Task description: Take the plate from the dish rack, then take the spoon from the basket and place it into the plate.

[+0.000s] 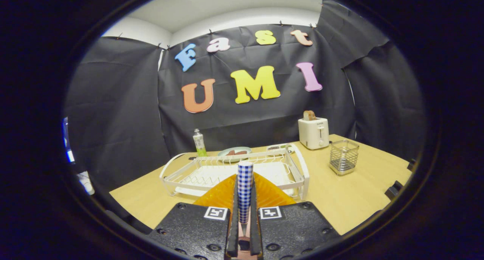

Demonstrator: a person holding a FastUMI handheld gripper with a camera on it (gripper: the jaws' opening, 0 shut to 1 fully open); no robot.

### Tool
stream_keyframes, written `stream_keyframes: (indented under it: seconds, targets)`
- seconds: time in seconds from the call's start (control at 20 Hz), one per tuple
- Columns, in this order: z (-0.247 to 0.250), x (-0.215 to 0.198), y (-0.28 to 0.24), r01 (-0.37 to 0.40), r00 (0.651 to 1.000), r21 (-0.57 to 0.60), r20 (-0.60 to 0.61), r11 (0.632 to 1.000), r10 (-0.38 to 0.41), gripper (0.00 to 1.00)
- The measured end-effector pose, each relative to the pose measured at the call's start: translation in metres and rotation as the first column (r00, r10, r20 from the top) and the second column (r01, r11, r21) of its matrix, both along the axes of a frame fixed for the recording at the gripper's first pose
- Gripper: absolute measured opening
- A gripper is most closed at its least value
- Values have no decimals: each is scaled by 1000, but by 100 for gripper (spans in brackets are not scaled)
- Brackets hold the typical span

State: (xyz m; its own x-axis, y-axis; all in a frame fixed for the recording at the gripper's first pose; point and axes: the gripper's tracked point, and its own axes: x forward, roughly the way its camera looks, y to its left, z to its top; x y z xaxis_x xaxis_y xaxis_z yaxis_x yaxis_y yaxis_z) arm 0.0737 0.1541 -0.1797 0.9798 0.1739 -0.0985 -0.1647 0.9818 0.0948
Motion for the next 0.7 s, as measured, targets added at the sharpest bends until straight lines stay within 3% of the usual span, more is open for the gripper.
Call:
stream_keyframes:
  seconds: [0.15, 0.7]
  targets:
    - [-3, -3, 0, 24, 998, -55, 57, 998, -21, 18]
    - [-14, -15, -22, 79, 996, -119, 54, 990, -74, 23]
